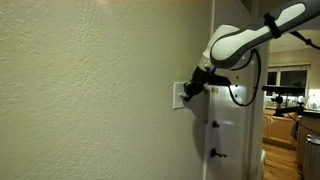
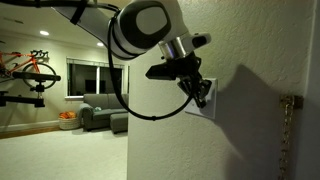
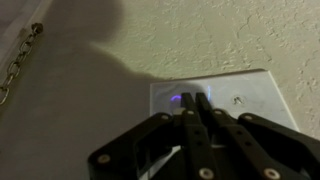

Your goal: Push the switch on the right up

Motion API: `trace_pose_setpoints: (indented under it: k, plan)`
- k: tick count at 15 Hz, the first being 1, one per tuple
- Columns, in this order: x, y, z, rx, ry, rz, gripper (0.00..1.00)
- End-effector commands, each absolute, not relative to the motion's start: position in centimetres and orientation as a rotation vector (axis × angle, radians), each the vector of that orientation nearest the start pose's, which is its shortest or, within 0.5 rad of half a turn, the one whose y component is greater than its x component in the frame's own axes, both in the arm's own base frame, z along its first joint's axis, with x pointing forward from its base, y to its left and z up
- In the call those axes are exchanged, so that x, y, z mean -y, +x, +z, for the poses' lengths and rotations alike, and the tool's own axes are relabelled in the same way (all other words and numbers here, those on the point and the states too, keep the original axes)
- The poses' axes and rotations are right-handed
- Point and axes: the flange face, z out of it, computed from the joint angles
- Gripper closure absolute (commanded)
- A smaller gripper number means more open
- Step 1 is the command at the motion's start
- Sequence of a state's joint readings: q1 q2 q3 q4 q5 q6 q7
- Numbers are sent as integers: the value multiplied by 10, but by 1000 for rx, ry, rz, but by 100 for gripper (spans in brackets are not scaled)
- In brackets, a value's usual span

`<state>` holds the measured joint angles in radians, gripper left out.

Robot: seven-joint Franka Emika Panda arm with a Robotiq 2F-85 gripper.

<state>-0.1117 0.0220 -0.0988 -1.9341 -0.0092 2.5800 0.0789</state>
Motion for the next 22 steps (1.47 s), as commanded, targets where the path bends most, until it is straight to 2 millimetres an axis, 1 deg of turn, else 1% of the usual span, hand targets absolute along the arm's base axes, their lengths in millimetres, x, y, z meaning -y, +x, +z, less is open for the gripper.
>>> trace_pose_setpoints:
  k: [1,5,11,14,15,17,18,19,20,21,22]
  plan:
    - [131,583,556,-405,-3009,-977,93]
    - [129,564,561,-353,-3035,-951,94]
    - [134,530,591,-321,-3055,-940,93]
    - [132,518,593,-328,-3053,-875,94]
    - [130,515,590,-330,-3057,-841,94]
    - [125,511,575,-324,-3061,-735,93]
    - [121,508,564,-320,-3069,-676,91]
    - [117,506,554,-310,-3076,-625,68]
    - [112,503,542,-293,-3080,-569,66]
    - [106,499,531,-277,-3086,-520,61]
    - [99,495,520,-251,-3091,-470,54]
